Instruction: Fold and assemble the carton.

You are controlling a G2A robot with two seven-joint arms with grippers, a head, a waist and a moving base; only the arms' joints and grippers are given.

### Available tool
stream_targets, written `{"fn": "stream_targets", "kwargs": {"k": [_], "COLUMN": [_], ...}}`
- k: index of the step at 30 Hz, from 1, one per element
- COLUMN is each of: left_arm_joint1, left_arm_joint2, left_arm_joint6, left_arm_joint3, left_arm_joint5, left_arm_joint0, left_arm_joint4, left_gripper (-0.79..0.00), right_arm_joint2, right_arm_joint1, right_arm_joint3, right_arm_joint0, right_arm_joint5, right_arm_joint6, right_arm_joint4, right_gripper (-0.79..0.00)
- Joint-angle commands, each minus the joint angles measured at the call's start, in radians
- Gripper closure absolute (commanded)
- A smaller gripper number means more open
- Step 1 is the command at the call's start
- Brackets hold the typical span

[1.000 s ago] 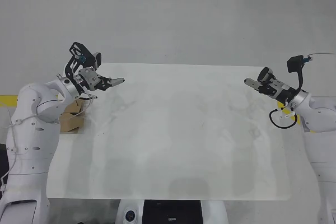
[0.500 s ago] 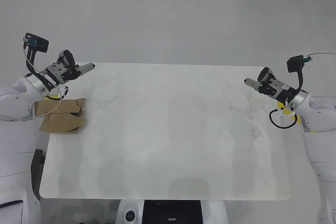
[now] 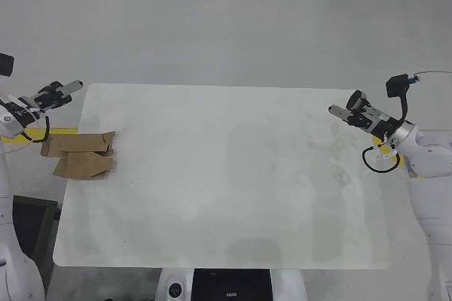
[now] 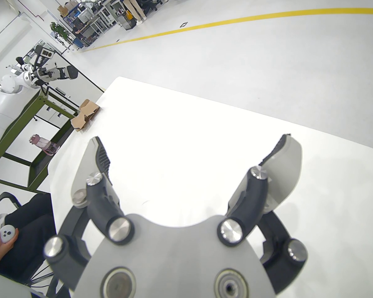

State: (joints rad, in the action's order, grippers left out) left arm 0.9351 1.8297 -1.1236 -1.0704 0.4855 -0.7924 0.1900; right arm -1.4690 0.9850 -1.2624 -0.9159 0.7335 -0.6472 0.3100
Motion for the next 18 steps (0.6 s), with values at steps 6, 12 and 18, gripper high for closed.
{"fn": "stream_targets", "kwargs": {"k": [6,12,18], "left_arm_joint1": [-0.033,-0.063,-0.085], "left_arm_joint2": [0.044,0.057,0.058], "left_arm_joint6": [0.007,0.073,0.153], "left_arm_joint3": [0.188,0.314,0.44], "left_arm_joint5": [-0.019,-0.018,-0.028], "left_arm_joint0": [0.069,0.113,0.15], "left_arm_joint4": [-0.005,0.084,0.132], "left_gripper": [-0.785,-0.785,-0.785], "right_arm_joint2": [0.0,0.0,0.0], "right_arm_joint1": [0.0,0.0,0.0], "right_arm_joint3": [0.0,0.0,0.0], "right_arm_joint0": [0.0,0.0,0.0], "right_arm_joint5": [0.0,0.0,0.0], "right_arm_joint6": [0.0,0.0,0.0], "right_arm_joint4": [0.0,0.0,0.0], "right_gripper": [-0.785,-0.785,-0.785]}}
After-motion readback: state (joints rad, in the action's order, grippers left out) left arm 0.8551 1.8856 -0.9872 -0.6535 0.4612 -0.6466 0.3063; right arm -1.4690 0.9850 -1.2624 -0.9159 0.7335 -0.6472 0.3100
